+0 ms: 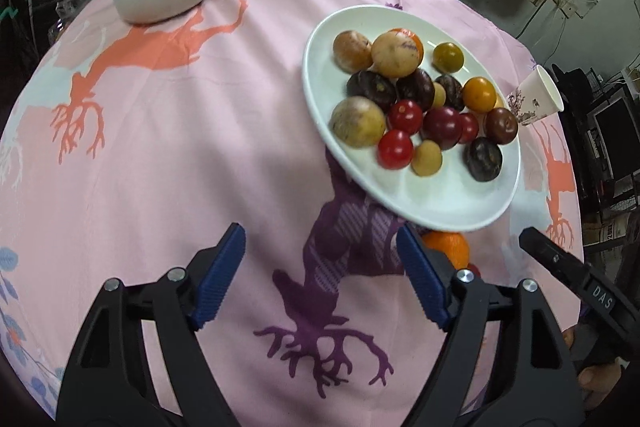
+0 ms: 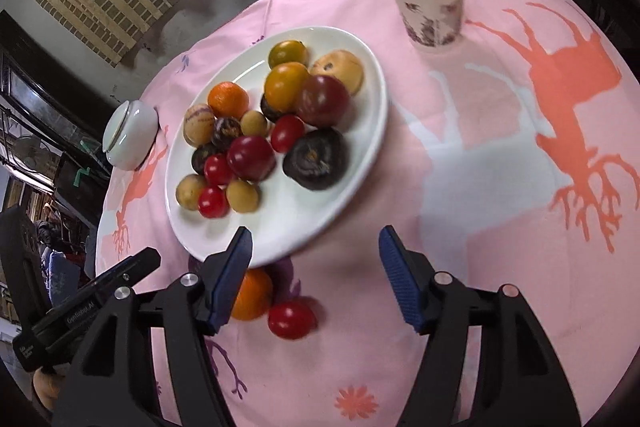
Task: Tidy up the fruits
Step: 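Withdraw both grippers from the plate back over the remaining fruits, then move the right gripper to the last red tomato and grasp it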
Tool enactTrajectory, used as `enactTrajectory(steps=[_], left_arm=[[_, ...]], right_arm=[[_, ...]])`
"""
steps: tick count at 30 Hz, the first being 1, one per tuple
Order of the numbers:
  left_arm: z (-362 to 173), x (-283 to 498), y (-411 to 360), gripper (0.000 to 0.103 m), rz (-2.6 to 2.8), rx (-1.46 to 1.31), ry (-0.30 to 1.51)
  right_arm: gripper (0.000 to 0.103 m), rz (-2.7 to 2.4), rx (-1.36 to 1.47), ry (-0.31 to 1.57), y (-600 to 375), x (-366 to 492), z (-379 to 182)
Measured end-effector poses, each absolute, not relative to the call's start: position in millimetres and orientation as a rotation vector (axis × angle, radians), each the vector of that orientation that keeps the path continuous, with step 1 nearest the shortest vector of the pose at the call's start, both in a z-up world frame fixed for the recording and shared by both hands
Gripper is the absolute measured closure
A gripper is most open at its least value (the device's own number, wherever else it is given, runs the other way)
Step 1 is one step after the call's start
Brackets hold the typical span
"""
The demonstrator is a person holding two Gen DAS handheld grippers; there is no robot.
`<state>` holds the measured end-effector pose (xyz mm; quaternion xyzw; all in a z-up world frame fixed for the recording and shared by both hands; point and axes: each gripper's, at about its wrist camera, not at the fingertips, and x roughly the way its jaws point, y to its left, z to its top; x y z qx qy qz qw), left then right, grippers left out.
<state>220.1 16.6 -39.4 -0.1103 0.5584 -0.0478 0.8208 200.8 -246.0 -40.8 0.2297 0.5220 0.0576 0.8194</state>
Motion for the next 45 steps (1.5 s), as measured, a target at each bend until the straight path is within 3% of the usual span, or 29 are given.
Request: enactTrajectory(steps=[13,41,45], left_arm=[[-57,173,5,0.018,-0.113,-0.141,1.266],[-66,170,4,0.017,-0.103,-0.104,1.267],[-68,169,7,0.017,-0.099,-0.106,1.274]], right_arm=[[0.037,0.147,0.272,1.168,-221,125,-57],[0.037,0.201,0.126,1.156,-167,167,-65],[0.045,0.204,0.086,1.169,-163,173,-69]])
